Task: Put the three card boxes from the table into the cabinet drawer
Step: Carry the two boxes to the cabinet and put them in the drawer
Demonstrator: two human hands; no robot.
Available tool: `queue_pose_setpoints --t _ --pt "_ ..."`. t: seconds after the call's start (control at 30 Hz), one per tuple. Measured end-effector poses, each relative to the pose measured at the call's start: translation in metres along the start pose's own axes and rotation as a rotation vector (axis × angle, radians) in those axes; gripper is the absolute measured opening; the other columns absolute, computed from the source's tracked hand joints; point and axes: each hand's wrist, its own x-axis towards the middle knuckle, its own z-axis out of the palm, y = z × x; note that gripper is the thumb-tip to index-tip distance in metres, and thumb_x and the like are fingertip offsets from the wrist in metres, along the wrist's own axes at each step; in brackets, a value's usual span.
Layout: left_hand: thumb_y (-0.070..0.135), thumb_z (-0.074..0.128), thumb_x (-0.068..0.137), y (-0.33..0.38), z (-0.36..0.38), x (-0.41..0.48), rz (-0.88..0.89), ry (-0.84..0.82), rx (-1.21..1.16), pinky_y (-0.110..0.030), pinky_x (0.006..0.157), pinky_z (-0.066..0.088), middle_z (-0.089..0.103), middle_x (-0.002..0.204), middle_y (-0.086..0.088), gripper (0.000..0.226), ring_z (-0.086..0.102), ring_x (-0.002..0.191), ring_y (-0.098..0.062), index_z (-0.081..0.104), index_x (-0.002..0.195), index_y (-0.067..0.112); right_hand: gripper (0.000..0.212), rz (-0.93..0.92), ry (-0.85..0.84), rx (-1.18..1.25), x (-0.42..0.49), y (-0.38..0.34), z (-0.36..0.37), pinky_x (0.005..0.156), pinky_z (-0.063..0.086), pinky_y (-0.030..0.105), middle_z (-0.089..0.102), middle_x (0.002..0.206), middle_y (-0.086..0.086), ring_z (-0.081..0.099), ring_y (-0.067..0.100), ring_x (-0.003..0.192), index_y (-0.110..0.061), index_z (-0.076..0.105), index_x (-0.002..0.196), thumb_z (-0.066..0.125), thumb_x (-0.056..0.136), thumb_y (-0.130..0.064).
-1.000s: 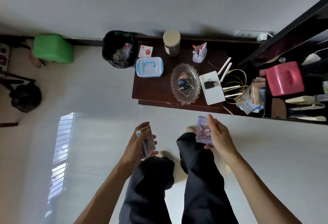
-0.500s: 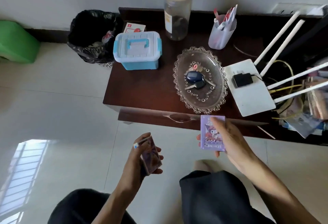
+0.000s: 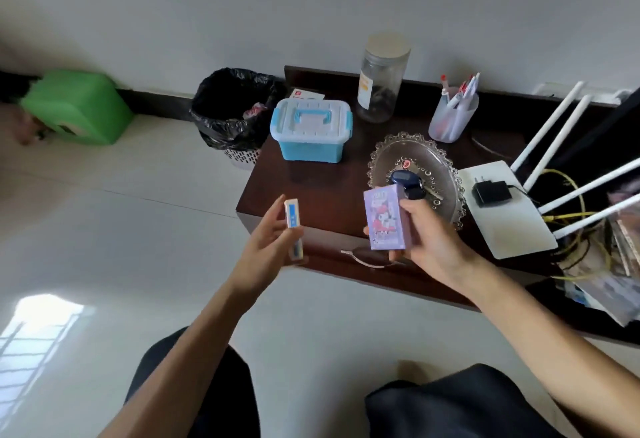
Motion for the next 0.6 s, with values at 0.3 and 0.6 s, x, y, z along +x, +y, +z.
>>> queue_pose_setpoints --t 0.3,0.6 --pt "0.049 0.073 0.068 0.024 -0.024 0.084 0.052 0.342 0.814 -0.037 0.077 0.057 0.058 0.112 -0.002 0.061 0.060 0.088 -0.017 0.059 0.119 0.018 0.071 -0.275 0.094 -1.223 0.078 -0.028 0.045 0.076 0.055 0.033 0.070 0.120 -0.006 0.066 0.015 0.103 -0.028 0.061 0.133 0.070 0.076 -0.070" --pt "0.053 0.070 0.066 0.004 -0.006 0.115 -0.003 0.460 0.961 -0.045 0.086 0.050 0.056 0.120 -0.006 0.067 0.051 0.114 -0.027 0.055 0.120 0.015 0.059 -0.359 0.150 -1.754 0.127 -0.014 0.062 0.098 0.041 0.045 0.066 0.124 0.004 0.057 0.027 0.117 -0.021 0.060 0.122 0.066 0.078 -0.059"
